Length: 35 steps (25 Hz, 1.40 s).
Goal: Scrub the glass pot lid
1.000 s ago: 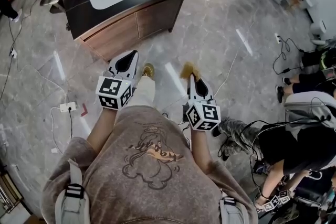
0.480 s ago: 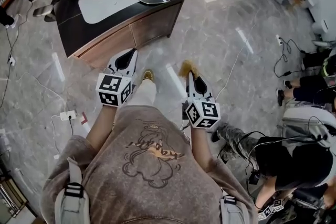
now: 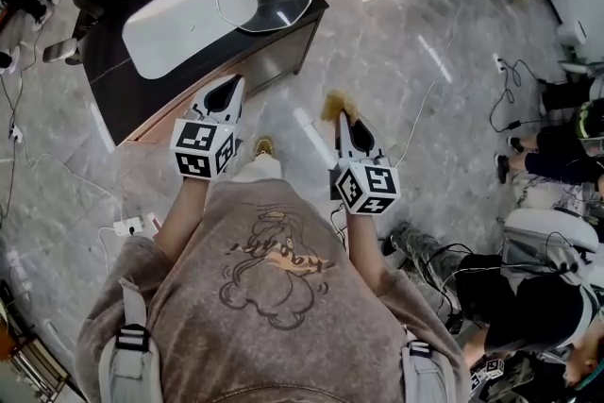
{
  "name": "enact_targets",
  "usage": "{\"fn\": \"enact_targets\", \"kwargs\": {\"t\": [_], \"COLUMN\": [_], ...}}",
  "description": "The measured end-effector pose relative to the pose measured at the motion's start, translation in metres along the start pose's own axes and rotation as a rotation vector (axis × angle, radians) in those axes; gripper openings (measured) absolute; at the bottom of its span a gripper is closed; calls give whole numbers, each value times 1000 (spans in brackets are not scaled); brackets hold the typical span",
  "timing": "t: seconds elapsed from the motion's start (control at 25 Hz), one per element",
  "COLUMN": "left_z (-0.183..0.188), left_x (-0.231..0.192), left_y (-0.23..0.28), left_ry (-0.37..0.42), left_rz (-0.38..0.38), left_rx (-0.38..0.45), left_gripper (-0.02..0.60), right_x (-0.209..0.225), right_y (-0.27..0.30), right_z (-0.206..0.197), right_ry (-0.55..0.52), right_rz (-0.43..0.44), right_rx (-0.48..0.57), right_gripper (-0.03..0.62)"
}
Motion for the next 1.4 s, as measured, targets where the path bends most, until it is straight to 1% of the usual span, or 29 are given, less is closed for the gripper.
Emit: {"fn": "enact_targets", "kwargs": {"t": [0.2, 0.32, 0.4, 0.52, 0.6, 0.68, 0.84, 0.96, 1.2, 1.32, 1.4], "left_z": [17, 26, 31, 36, 37, 37, 42, 45, 54, 62, 69], "left_x": [-26, -34, -39, -47, -53, -55, -56, -57, -65, -64, -64], "left_y": [45, 69, 83, 103, 111, 117, 130, 140, 169, 188, 200], "left_ry": [-7, 29, 51, 48, 38, 44, 46, 46, 26, 42, 53], "left_rz": [-4, -38, -49, -29, -7, 8, 6, 21, 77, 78, 97], "left_rx": [-23, -36, -38, -31, -33, -28, -14, -12, 35, 76, 109], "left_gripper": [17, 17, 17, 17, 17, 17, 17, 17, 17, 17, 17], "right_x": [12, 19, 24, 33, 37, 42, 52, 58, 86, 105, 117], "right_y": [47, 72, 87, 106, 114, 120, 133, 145, 185, 207, 224], "right_z": [22, 31, 37, 44, 47, 48, 54, 57, 72, 84, 92], "right_ry": [-9, -14, -23, -40, -37, -31, -24, -28, -48, -61, -69], "right_rz": [0, -1, 4, 11, 12, 12, 16, 28, 84, 120, 142], "right_rx": [-16, -25, -26, -23, -20, -20, -24, -29, -24, -33, -40], "right_gripper": [52, 52, 52, 52, 52, 52, 52, 52, 52, 52, 52]}}
Point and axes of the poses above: the fingertips, and each gripper's own axes: y forward along the fingers, x to its right, z out of its top, the point moved 10 cm from there along -y, backward along the fingers, and after that the axes turned 6 degrees about z, right-handed, at the moved point
